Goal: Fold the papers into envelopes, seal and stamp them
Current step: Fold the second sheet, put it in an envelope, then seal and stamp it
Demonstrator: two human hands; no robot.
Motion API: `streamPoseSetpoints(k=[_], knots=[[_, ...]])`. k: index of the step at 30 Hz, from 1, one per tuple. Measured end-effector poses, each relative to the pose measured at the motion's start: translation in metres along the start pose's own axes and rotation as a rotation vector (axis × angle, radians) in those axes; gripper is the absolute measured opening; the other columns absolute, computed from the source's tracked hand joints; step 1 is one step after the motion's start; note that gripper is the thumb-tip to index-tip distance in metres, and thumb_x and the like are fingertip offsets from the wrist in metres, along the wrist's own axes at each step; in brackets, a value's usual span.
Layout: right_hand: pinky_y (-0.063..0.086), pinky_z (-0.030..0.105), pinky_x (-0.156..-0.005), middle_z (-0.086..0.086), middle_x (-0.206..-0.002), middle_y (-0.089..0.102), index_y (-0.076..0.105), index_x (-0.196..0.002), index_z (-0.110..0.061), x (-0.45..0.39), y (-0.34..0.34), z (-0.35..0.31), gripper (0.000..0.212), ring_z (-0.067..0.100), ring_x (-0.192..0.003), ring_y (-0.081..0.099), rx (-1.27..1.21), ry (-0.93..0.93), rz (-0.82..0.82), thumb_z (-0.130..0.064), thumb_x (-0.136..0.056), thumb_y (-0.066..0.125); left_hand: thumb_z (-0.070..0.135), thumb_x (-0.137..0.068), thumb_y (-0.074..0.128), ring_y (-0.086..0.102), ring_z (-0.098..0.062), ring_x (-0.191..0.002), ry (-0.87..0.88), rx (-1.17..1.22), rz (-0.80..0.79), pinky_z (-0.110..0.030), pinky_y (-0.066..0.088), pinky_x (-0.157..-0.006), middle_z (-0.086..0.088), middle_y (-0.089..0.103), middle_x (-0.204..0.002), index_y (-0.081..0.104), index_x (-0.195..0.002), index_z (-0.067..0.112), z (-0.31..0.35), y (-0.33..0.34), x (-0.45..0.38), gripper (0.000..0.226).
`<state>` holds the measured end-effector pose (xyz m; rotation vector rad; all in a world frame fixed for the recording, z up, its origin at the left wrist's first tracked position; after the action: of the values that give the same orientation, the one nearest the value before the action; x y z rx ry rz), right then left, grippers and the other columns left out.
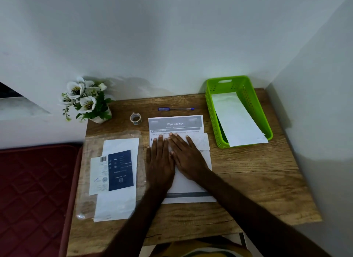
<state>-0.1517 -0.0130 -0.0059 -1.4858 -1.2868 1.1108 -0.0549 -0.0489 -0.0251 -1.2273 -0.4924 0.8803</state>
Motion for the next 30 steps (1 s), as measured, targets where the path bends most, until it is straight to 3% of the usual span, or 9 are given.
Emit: streamPoseSetpoints(k=[5, 9, 12, 14, 17, 21, 30], knots=[[0.027, 0.048, -0.123, 0.012, -0.165, 0.028, 0.033, -0.157, -0.007, 0.002, 0.001, 0.011, 0.06, 0.023, -0.154, 0.024, -0.073, 0.102, -0.018, -0.039, -0.107, 0.031, 0.036, -0.107, 0.033, 0.013, -0.024, -0.158, -0.031, -0.006, -0.012, -0.05, 0.016, -0.127, -0.011, 0.021, -0.169, 0.03, -0.159, 0.009, -0.002, 0.001, -0.001, 0.058], [0.017, 0.042, -0.127, 0.012, -0.168, 0.017, 0.023, -0.16, -0.005, 0.013, -0.004, 0.033, 0.071, 0.024, -0.156, 0.014, -0.064, 0.238, -0.046, -0.051, -0.105, 0.025, 0.035, -0.104, 0.037, 0.014, -0.024, -0.157, -0.052, 0.029, -0.001, -0.05, 0.017, -0.127, -0.01, 0.022, -0.169, 0.028, -0.159, 0.009, -0.004, -0.001, -0.001, 0.062], [0.018, 0.041, -0.126, 0.015, -0.167, 0.019, 0.024, -0.159, -0.002, 0.022, -0.01, 0.046, 0.073, 0.028, -0.156, 0.016, -0.041, 0.322, -0.062, -0.051, -0.104, 0.021, 0.035, -0.104, 0.036, 0.014, -0.025, -0.157, -0.054, 0.031, 0.001, -0.051, 0.017, -0.126, -0.011, 0.021, -0.169, 0.027, -0.16, 0.009, -0.002, -0.001, -0.001, 0.062], [0.027, 0.044, -0.124, 0.02, -0.164, 0.025, 0.03, -0.156, 0.002, 0.021, -0.014, 0.047, 0.071, 0.033, -0.153, 0.025, -0.028, 0.34, -0.09, -0.045, -0.103, 0.021, 0.036, -0.104, 0.033, 0.013, -0.026, -0.158, -0.061, 0.035, -0.002, -0.051, 0.017, -0.127, -0.01, 0.019, -0.169, 0.026, -0.16, 0.01, -0.003, -0.001, -0.001, 0.062], [0.041, 0.049, -0.115, 0.025, -0.154, 0.042, 0.048, -0.145, 0.005, 0.012, -0.024, 0.048, 0.064, 0.039, -0.144, 0.042, -0.034, 0.343, -0.099, -0.037, -0.1, 0.033, 0.038, -0.105, 0.029, 0.012, -0.026, -0.158, -0.064, 0.03, -0.008, -0.051, 0.016, -0.127, -0.01, 0.018, -0.17, 0.025, -0.161, 0.01, -0.004, 0.0, 0.0, 0.062], [0.047, 0.044, -0.104, 0.015, -0.142, 0.055, 0.059, -0.136, -0.007, -0.01, -0.048, 0.049, 0.056, 0.031, -0.135, 0.047, -0.071, 0.316, -0.119, -0.038, -0.092, 0.066, 0.038, -0.105, 0.028, 0.011, -0.026, -0.158, -0.068, 0.035, -0.007, -0.051, 0.015, -0.127, -0.009, 0.017, -0.17, 0.025, -0.161, 0.011, -0.005, 0.002, 0.0, 0.062], [0.043, 0.04, -0.095, 0.006, -0.123, 0.051, 0.059, -0.119, -0.019, -0.041, -0.047, 0.049, 0.071, 0.026, -0.12, 0.044, -0.112, 0.301, -0.324, -0.057, -0.065, 0.085, 0.031, -0.104, 0.035, 0.019, -0.028, -0.156, -0.046, 0.058, 0.039, -0.053, 0.021, -0.125, -0.012, 0.026, -0.167, 0.033, -0.157, 0.007, -0.003, -0.005, 0.001, 0.058]])
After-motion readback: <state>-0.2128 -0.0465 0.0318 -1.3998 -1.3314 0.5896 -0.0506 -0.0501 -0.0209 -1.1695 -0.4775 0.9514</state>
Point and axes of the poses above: each hand's wrist, its own x-axis away from the middle knuckle, its own y-axis out of the palm, z = x × y, the point moved 8 cm from there along -x, towards the middle knuckle
